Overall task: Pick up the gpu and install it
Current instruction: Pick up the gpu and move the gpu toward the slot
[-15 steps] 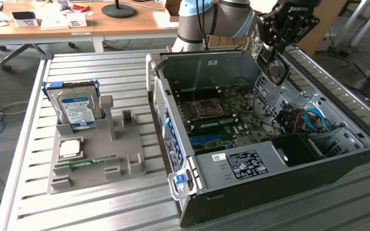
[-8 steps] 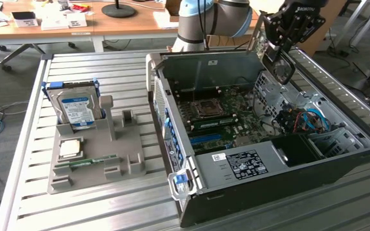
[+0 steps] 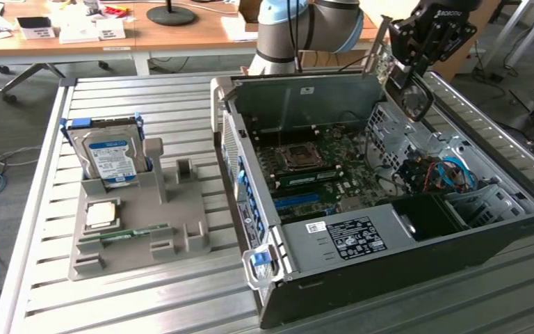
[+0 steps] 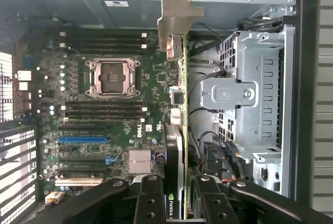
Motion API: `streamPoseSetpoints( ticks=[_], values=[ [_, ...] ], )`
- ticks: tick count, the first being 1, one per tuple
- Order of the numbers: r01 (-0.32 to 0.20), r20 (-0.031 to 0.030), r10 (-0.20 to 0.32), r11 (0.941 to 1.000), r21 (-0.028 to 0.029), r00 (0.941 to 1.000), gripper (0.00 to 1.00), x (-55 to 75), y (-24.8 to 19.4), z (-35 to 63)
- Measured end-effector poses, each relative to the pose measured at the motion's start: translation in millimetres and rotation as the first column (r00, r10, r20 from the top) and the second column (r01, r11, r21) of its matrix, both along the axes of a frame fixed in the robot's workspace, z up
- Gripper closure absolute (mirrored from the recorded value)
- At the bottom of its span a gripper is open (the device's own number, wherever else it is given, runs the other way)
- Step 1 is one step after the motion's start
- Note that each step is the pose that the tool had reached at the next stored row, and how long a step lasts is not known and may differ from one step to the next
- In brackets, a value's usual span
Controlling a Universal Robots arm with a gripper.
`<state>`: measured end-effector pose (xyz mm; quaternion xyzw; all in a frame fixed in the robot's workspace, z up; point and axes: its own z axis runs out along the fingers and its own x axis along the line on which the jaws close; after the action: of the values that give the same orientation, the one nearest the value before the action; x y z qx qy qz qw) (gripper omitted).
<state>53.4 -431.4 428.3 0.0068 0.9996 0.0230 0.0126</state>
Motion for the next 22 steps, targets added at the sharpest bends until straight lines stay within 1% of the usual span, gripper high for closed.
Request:
streamPoseSetpoints(
  ticks=[5, 10, 17, 22],
  values=[
    [0.0, -0.0001, 0.0, 1.0, 0.0, 1.0, 0.73, 0.0, -0.1, -0.1],
    [0.0, -0.0001, 0.0, 1.0, 0.0, 1.0, 0.73, 0.1, 0.0, -6.1],
    [0.0, -0.0001, 0.0, 1.0, 0.0, 1.0, 0.73, 3.3, 0.0, -6.6],
    [0.0, -0.0001, 0.0, 1.0, 0.0, 1.0, 0.73, 3.8, -0.1, -13.6]
  ],
)
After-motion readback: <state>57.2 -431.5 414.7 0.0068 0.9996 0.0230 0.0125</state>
